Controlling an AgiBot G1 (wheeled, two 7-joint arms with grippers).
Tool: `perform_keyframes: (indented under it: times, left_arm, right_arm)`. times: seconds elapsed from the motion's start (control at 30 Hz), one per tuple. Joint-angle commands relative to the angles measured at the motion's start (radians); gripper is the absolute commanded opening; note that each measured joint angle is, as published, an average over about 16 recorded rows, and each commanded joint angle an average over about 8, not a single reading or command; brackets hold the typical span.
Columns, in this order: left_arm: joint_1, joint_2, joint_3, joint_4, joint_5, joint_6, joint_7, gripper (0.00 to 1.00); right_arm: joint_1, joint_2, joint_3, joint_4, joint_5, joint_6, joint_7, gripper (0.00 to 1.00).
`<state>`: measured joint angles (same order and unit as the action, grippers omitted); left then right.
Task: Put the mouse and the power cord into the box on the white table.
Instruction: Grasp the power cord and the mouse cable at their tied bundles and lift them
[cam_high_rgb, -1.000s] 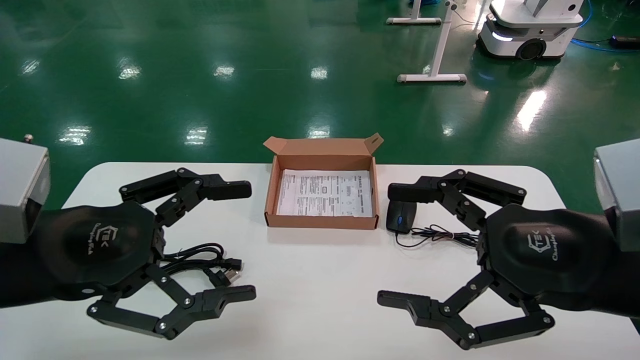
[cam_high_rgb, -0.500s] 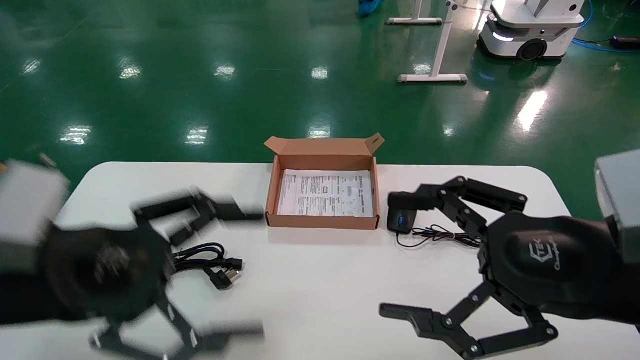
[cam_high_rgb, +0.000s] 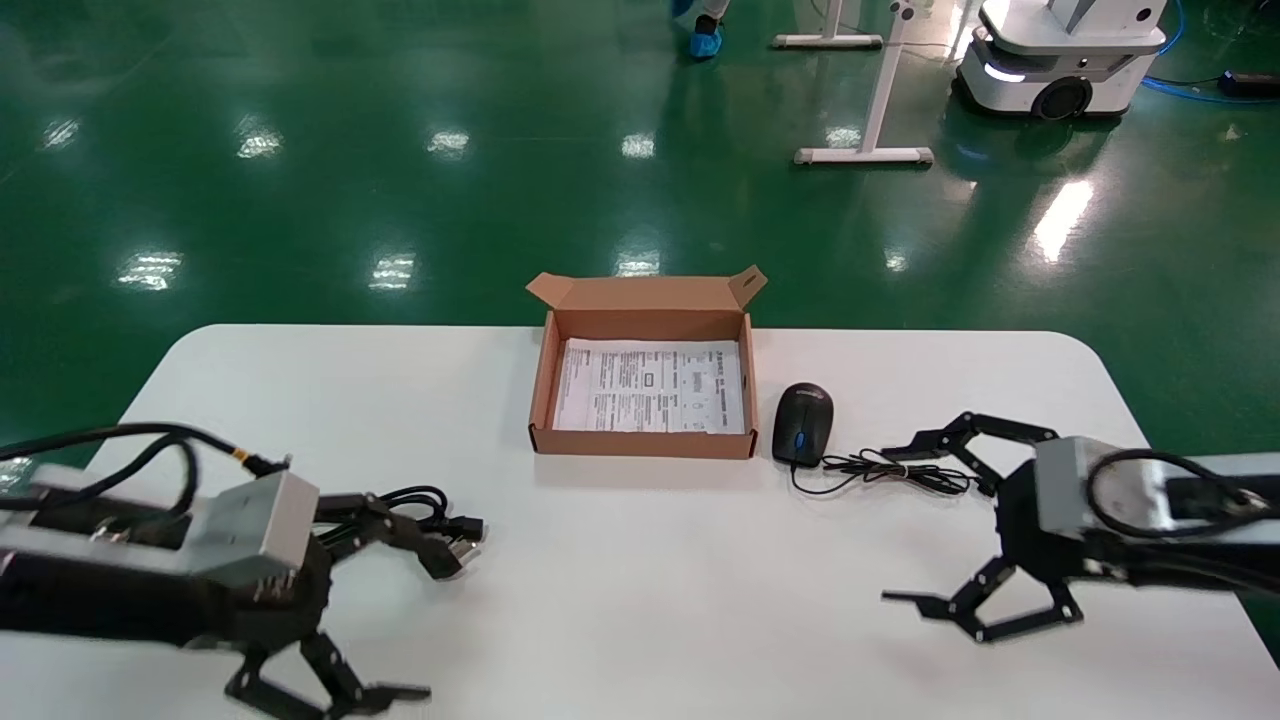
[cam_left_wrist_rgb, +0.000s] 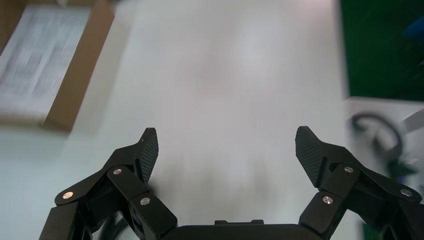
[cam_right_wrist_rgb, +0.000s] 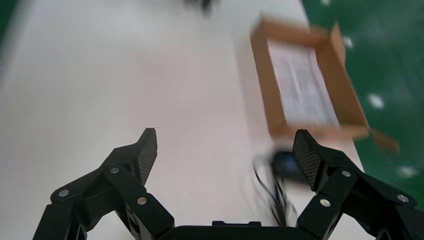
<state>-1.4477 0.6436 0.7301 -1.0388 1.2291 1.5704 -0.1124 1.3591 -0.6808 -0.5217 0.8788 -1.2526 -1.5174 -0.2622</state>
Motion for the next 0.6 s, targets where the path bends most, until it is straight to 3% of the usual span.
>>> perform_keyframes:
  times: [0.03,0.3,0.6]
  left_arm:
    - [-0.032,0.014,0.035,0.063,0.052,-0.005,0.027,1.00]
    - [-0.168,0.146,0.123,0.412,0.264,-0.043,0.207,1.00]
    - [-0.246,0.246,0.157,0.696,0.342,-0.085,0.366,1.00]
  right_arm:
    - [0.043,-0.031,-0.031,-0.074,-0.082,0.017,-0.066,1.00]
    - [0.189,-0.205,-0.122,-0.400,-0.297,0.145,-0.282,1.00]
    - [0.273,-0.321,-0.151,-0.666,-0.360,0.252,-0.428,1.00]
